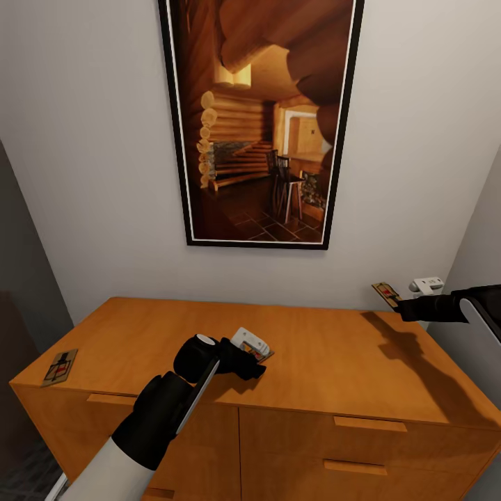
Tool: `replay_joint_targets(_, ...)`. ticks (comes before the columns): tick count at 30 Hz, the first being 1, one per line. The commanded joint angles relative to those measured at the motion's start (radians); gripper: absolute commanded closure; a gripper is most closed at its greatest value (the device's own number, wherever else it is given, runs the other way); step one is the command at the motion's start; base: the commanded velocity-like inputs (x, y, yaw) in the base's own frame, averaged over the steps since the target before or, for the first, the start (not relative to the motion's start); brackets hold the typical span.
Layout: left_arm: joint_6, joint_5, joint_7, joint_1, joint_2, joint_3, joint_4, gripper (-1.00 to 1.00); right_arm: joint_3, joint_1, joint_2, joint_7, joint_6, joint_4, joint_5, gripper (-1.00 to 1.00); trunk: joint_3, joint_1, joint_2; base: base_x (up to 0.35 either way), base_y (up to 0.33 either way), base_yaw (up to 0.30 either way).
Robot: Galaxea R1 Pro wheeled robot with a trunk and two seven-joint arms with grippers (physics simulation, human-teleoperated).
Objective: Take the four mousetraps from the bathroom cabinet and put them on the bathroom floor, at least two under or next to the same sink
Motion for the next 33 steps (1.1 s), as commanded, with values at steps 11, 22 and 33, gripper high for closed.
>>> replay_joint_targets(11, 0.003, -0.01, -0.009, 0.0, 0.001, -0.001, 0.015, -1.0, 0.001, -0.001, -0.001, 0.009, 0.002, 0.0, 0.008, 1.0, -0.001, 0.0, -0.001, 0.0, 0.0, 0.0)
replay_joint_targets(22, 0.003, -0.009, -0.009, 0.001, -0.001, -0.001, 0.044, -1.0, 0.001, -0.001, -0.001, 0.009, 0.002, 0.0, 0.008, 1.0, -0.001, 0.0, -0.001, 0.0, 0.0, 0.0)
replay_joint_targets(33, 0.003, -0.009, -0.009, 0.001, -0.001, -0.001, 0.054, -1.0, 0.001, -0.001, -0.001, 0.009, 0.002, 0.0, 0.008, 1.0, -0.001, 0.0, -0.001, 0.0, 0.0, 0.0)
